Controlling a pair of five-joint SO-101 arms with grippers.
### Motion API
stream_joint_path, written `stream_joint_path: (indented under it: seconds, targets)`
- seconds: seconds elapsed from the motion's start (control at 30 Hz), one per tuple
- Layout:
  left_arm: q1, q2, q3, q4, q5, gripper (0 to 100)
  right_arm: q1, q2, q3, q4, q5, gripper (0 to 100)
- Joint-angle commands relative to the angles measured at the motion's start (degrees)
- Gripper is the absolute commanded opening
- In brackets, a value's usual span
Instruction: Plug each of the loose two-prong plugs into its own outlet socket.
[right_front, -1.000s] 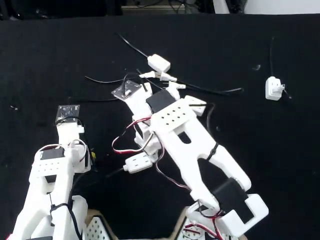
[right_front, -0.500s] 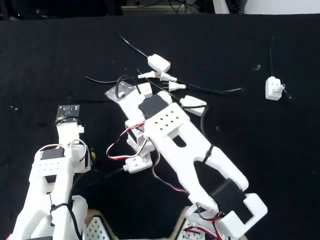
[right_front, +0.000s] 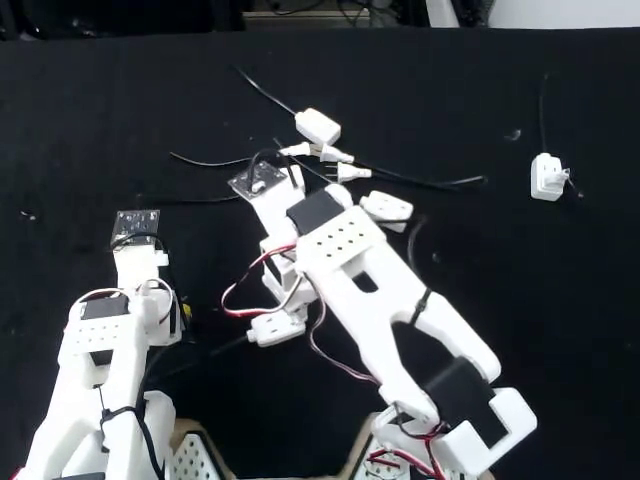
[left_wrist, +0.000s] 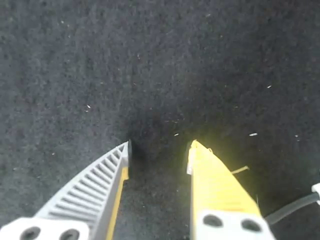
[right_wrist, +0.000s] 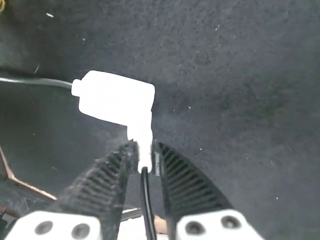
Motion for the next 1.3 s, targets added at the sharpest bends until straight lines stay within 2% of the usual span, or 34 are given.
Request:
stream_joint_path:
  seconds: [0.0, 0.27, 0.5, 0.93, 1.27]
  targets:
    - [-0.4, -0.5, -0.4, -0.8, 0.8, 20, 1.0, -2.5, 0.9, -2.1, -0.5, 1.1]
    - [-0.4, -0.5, -0.7, -0.8, 0.8, 20, 0.6, -2.4, 0.9, -2.1, -0.6, 1.1]
    - [-0.4, -0.5, -1.2, -0.8, 0.9, 20, -4.7, 4.8, -1.3, -2.4, -0.7, 1.1]
    - [-0.4, -0.5, -1.2, -0.7, 0.9, 20, -8.0, 8.5, -4.7, -2.5, -2.2, 1.1]
    - [-0.4, -0.5, -1.0, -0.7, 0.9, 20, -4.0, 8.6, -4.4, -5.2, -0.1, 1.1]
